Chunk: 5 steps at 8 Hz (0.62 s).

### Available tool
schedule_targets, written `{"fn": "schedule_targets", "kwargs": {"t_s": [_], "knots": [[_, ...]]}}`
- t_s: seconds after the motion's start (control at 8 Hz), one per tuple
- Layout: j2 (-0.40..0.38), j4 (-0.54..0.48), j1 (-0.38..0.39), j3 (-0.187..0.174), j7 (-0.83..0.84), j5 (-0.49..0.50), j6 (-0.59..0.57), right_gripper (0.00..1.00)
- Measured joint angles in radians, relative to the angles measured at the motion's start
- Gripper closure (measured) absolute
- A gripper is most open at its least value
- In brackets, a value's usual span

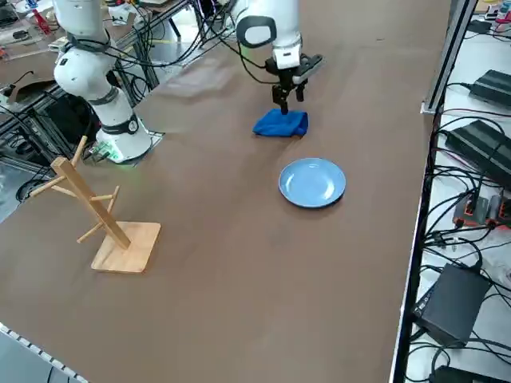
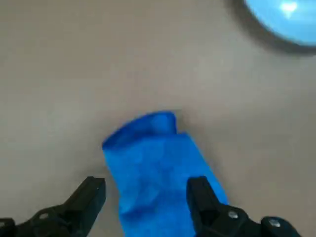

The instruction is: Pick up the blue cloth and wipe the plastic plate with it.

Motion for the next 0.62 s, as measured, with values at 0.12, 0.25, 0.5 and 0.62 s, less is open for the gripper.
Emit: {"fn": "schedule_targets", "kwargs": {"t_s": [0.12,0.25,0.5,0.62], "knots": [[-0.001,-0.02,0.023,0.0,0.017,0.0,0.01,0.0],[-0.002,-0.039,0.039,0.001,0.024,0.0,0.026,0.0],[-0.003,-0.089,0.056,0.001,0.025,0.0,0.096,0.0],[-0.003,-0.11,0.058,0.001,0.025,0.0,0.124,0.0]]}}
